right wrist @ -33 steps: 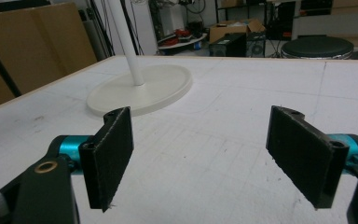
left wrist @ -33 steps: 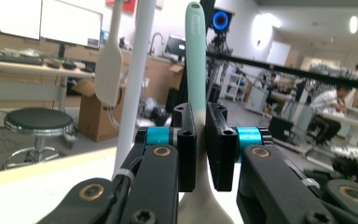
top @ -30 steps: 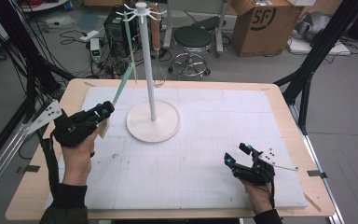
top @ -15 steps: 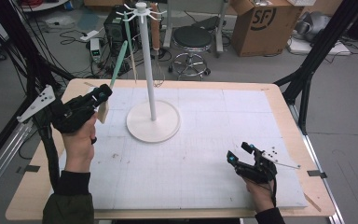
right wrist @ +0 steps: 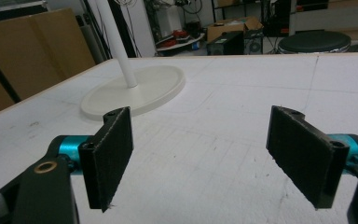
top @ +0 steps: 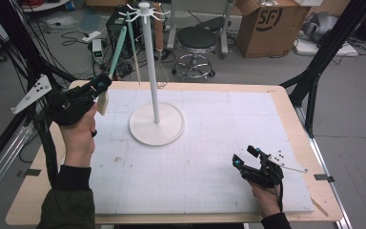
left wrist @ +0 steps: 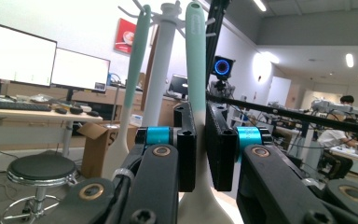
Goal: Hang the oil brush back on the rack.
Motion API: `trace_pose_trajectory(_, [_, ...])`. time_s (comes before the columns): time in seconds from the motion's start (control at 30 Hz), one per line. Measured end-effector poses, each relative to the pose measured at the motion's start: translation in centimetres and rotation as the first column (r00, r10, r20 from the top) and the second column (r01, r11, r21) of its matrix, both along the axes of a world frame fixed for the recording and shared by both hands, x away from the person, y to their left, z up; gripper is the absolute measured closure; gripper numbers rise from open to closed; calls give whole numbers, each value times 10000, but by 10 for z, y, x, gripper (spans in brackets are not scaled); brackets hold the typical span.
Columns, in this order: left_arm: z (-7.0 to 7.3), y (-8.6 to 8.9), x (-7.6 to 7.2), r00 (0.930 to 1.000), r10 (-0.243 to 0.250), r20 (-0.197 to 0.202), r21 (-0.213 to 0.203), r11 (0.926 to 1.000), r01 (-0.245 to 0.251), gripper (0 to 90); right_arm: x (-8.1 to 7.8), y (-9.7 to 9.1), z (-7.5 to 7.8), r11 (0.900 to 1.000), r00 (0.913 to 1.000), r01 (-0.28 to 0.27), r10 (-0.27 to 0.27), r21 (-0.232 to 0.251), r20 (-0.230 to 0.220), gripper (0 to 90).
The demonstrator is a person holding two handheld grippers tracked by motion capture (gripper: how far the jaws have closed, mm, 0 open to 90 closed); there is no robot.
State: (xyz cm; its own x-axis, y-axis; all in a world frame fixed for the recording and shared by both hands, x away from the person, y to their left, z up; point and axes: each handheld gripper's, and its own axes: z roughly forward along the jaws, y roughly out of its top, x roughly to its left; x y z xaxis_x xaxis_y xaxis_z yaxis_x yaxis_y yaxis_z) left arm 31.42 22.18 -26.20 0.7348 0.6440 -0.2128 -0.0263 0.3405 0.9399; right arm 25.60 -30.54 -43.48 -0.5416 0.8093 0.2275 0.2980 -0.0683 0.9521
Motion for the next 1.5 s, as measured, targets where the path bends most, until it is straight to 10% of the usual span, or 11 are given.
trace_pose_trajectory(0.43, [18, -4, 10, 9994, 354, 20, 151, 9993, -354, 833, -1, -6, -1, 9998, 9999, 153, -153, 110, 9, 222])
trace_pose_trajectory(1.5, [5, -14, 27, 9982, 352, -479, 228, 9992, -342, 819, -5, -9, -1, 9996, 9996, 272, -272, 101, 15, 222])
